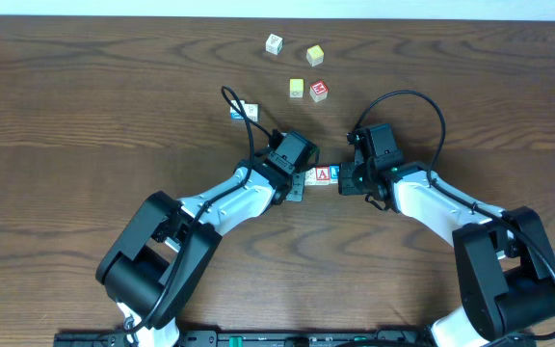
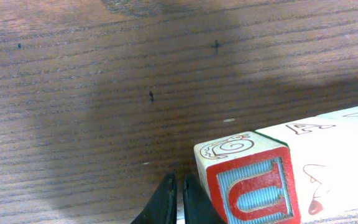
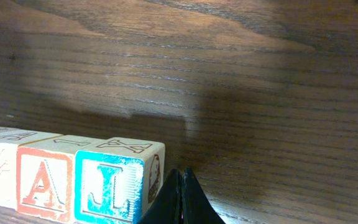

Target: Lift 4 blocks

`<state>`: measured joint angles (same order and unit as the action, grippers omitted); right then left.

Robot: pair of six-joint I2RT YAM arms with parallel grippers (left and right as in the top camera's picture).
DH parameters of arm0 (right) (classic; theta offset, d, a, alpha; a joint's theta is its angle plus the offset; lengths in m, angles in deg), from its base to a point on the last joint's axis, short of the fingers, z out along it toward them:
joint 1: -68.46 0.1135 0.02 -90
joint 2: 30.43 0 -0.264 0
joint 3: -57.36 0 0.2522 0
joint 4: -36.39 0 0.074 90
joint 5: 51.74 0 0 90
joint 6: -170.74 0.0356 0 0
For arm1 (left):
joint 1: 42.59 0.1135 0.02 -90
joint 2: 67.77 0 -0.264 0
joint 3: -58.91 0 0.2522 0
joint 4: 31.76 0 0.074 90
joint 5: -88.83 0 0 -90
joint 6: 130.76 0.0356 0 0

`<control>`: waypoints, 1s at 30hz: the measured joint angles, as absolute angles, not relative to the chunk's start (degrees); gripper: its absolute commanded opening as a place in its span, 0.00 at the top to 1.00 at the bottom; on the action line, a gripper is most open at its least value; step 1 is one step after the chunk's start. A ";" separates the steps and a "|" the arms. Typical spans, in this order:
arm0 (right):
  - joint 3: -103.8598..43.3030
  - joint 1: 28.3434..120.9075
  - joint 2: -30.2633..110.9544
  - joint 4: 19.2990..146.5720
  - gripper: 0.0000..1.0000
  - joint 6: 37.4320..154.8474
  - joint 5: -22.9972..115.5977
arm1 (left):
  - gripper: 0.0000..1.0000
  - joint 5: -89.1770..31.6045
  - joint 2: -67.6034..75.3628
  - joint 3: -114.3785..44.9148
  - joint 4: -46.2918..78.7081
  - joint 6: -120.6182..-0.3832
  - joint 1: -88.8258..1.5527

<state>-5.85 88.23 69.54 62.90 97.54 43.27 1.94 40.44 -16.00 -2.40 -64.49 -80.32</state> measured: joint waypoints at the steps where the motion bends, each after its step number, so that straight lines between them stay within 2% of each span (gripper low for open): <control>1: -5.85 88.23 69.54 62.90 0.99 97.45 43.10 | 0.93 1.94 40.44 -16.00 -2.38 -64.49 -80.32; 30: -11.01 84.34 67.26 69.37 0.99 90.06 35.84 | 0.93 2.10 40.44 -16.00 -2.42 -64.49 -80.32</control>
